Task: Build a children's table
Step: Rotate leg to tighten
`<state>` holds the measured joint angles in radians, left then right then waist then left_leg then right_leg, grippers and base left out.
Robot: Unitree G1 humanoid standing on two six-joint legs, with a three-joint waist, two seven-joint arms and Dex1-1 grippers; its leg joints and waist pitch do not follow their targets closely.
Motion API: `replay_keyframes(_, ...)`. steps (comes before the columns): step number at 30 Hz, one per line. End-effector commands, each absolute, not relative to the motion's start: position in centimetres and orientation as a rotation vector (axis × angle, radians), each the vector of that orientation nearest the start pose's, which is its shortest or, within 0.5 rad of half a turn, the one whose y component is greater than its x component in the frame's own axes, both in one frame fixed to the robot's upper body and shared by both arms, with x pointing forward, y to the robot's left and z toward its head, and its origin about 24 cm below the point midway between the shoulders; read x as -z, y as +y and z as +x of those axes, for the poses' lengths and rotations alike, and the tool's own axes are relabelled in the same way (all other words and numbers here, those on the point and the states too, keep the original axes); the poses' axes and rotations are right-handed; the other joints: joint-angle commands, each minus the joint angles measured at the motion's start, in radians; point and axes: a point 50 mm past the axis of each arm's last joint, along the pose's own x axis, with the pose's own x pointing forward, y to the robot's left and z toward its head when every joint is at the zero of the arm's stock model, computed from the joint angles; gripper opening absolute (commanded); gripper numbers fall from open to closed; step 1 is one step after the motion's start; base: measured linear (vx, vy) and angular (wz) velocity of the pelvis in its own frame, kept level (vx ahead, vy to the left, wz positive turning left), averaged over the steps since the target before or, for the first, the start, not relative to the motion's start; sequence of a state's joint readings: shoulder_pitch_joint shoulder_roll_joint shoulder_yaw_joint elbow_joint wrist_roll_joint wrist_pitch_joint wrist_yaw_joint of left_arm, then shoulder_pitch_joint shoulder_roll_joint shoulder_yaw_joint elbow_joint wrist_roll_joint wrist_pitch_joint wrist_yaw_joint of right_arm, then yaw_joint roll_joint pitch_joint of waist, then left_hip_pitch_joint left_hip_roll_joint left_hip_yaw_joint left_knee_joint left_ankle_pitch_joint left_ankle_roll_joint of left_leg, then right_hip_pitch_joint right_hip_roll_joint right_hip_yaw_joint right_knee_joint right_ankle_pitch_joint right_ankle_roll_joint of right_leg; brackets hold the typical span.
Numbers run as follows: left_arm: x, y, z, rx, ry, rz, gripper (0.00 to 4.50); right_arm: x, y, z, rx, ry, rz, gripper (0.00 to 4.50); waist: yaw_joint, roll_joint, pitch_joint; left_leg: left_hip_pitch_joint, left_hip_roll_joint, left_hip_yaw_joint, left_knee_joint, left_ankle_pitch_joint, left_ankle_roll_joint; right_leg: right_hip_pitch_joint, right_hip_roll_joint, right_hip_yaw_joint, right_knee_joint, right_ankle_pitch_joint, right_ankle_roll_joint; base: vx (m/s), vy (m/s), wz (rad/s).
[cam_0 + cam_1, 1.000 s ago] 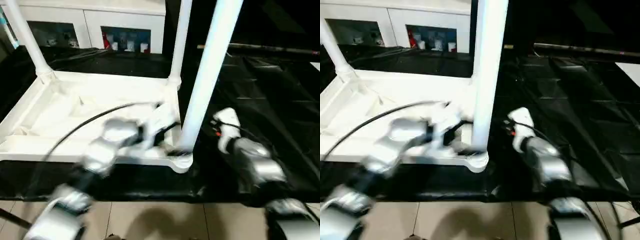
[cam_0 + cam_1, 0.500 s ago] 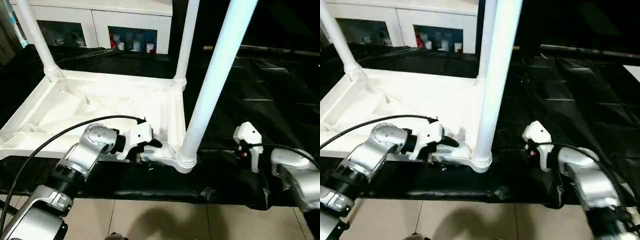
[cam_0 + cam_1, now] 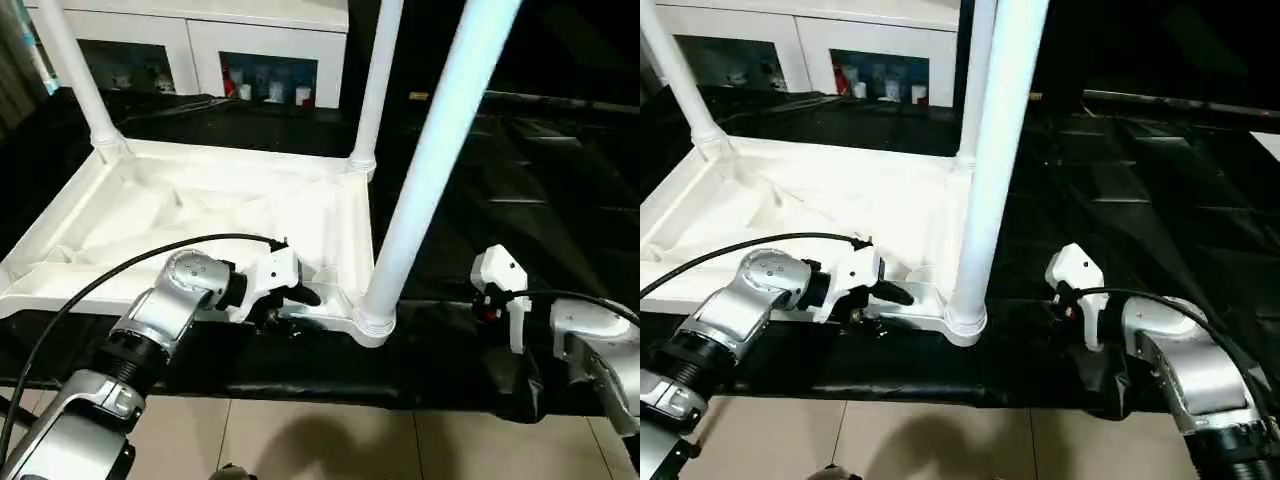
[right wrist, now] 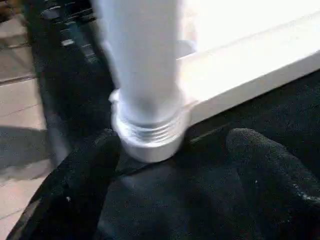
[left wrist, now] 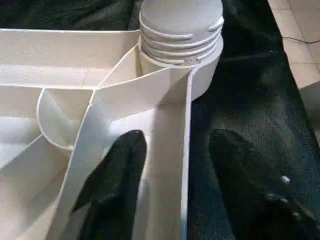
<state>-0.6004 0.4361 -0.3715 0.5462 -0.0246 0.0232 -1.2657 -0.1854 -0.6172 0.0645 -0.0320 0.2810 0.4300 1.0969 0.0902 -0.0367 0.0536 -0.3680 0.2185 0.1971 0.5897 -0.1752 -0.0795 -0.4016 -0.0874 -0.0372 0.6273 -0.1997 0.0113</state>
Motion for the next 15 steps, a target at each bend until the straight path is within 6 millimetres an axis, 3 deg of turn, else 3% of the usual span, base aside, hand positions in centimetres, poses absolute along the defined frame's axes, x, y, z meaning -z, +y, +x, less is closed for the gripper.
replay_keyframes(1,-6.44,13.32,31.35,1.463,0.415,0.517,1.83,-8.14,-20.02,25.16,-1.123,0.419,-0.188,3.84,0.004,0.006,-0.064,0.015,0.013,-0.008,-0.067,-0.229,0.015,0.046,-0.041,0.031,-0.075,-0.122,-0.222,0.0,0.0,0.0)
replay_keyframes(6,-6.36,13.41,31.41,1.467,0.428,0.512,1.64,-8.13,-19.96,25.1,-1.121,0.422,-0.185,3.84,0.003,0.007,-0.064,0.015,0.013,-0.008,-0.067,-0.23,0.008,0.046,-0.041,0.031,-0.075,-0.121,-0.227,0.0,0.0,0.0)
replay_keyframes(7,-6.33,13.46,31.44,1.468,0.434,0.515,1.36,-8.14,-19.92,25.09,-1.12,0.422,-0.184,3.84,0.003,0.009,-0.065,0.015,0.012,-0.008,-0.066,-0.228,0.008,0.046,-0.041,0.031,-0.074,-0.116,-0.228,0.0,0.0,0.0)
replay_keyframes(11,-6.2,13.63,31.47,1.474,0.459,0.531,1.24,-8.11,-19.83,25.1,-1.12,0.423,-0.182,3.84,0.003,0.008,-0.066,0.016,0.012,-0.008,-0.065,-0.222,0.009,0.046,-0.04,0.03,-0.073,-0.095,-0.235,0.0,0.0,0.0)
replay_keyframes(13,-6.19,13.68,31.49,1.474,0.462,0.529,0.82,-8.11,-19.8,25.07,-1.122,0.424,-0.18,3.84,0.003,0.007,-0.066,0.014,0.012,-0.008,-0.065,-0.216,0.011,0.049,-0.041,0.031,-0.071,-0.085,-0.237,0.0,0.0,0.0)
replay_keyframes(15,-6.18,13.72,31.48,1.474,0.467,0.524,0.83,-8.11,-19.78,25.06,-1.123,0.425,-0.179,3.84,0.003,0.008,-0.066,0.015,0.012,-0.008,-0.065,-0.215,0.011,0.048,-0.04,0.03,-0.071,-0.085,-0.238,0.0,0.0,0.0)
